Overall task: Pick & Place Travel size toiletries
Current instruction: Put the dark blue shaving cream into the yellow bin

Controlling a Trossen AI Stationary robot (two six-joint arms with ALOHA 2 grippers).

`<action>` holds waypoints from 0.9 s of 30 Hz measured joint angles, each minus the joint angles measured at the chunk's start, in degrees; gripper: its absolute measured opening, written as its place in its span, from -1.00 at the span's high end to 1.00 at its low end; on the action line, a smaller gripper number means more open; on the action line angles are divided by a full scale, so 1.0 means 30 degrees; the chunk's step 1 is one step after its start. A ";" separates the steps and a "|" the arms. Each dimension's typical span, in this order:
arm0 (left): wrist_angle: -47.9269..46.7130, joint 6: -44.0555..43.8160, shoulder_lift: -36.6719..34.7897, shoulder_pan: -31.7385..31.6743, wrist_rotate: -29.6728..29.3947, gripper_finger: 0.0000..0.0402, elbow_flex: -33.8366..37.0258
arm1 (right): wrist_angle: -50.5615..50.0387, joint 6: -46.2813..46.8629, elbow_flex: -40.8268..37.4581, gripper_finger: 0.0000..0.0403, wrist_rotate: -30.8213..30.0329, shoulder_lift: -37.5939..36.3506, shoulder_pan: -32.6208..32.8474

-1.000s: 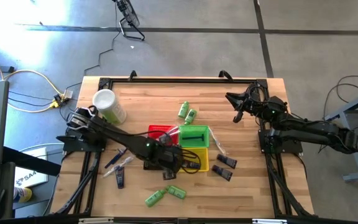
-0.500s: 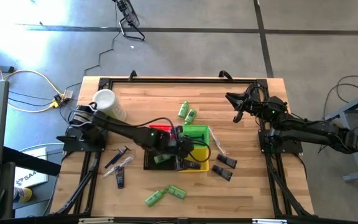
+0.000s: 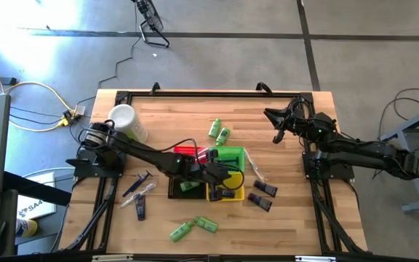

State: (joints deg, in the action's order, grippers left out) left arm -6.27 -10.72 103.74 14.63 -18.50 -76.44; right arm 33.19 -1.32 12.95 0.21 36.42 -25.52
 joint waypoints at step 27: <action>0.5554 0.2272 -0.0138 -0.1972 0.2213 1.00 0.2759 | -0.0146 -0.1513 0.0000 0.80 -0.0085 0.0000 -0.0015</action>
State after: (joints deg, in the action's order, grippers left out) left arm 10.39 -3.90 103.33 8.72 -11.86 -68.16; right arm 32.75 -5.86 12.95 -0.05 36.42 -25.56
